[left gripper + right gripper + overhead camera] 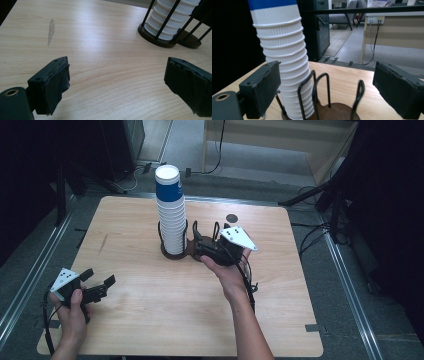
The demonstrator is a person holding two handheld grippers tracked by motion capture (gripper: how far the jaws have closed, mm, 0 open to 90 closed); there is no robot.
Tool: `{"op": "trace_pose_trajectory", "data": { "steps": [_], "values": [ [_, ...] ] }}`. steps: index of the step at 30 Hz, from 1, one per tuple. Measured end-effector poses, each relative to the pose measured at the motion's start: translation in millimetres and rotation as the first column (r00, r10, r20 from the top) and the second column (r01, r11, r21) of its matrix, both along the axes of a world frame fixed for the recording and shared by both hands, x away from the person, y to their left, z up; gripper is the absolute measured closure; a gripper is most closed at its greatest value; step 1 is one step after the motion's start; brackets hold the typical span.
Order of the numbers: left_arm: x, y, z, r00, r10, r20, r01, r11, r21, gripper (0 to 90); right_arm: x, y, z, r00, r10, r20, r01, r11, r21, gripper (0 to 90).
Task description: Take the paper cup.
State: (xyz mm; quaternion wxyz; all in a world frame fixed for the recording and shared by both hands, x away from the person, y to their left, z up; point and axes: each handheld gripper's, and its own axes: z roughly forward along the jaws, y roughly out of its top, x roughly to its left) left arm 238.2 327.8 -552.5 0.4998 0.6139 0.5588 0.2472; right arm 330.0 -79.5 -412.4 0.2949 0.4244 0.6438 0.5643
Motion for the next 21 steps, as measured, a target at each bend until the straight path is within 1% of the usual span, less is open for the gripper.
{"op": "trace_pose_trajectory", "data": {
  "steps": [4, 6, 7, 9, 16, 21],
  "values": [
    [0.0, 0.3, 0.0, 1.0000, -0.001, -0.002, 0.001, 1.0000, 0.001, 7.2, 2.3, 12.9, 3.8, 0.9998, 0.013, 0.013, -0.013, 1.000, -0.009, 7.6],
    [0.0, 0.3, 0.0, 1.0000, -0.002, -0.002, 0.002, 1.0000, 0.001, 7.2, 2.8, 15.3, 4.4, 0.9997, 0.014, 0.018, -0.013, 1.000, -0.012, 7.6],
    [0.1, 0.3, 0.0, 1.0000, 0.000, -0.001, 0.000, 1.0000, 0.000, 7.2, 3.6, 20.6, 5.7, 0.9995, 0.016, 0.028, -0.016, 1.000, -0.017, 7.5],
    [0.2, 0.3, 0.0, 1.0000, 0.000, -0.002, 0.000, 1.0000, 0.000, 7.2, 4.8, 24.0, 6.9, 0.9993, 0.017, 0.034, -0.016, 1.000, -0.017, 7.0],
    [0.3, 0.2, 0.0, 1.0000, -0.001, -0.002, 0.001, 1.0000, 0.000, 7.2, 9.1, 34.7, 10.9, 0.9991, 0.025, 0.034, -0.025, 1.000, 0.003, 6.4],
    [0.4, 0.1, 0.0, 1.0000, -0.001, -0.003, 0.001, 1.0000, -0.001, 7.2, 12.0, 45.1, 15.0, 0.9985, 0.033, 0.044, -0.034, 0.999, 0.012, 5.9]
  ]
}}
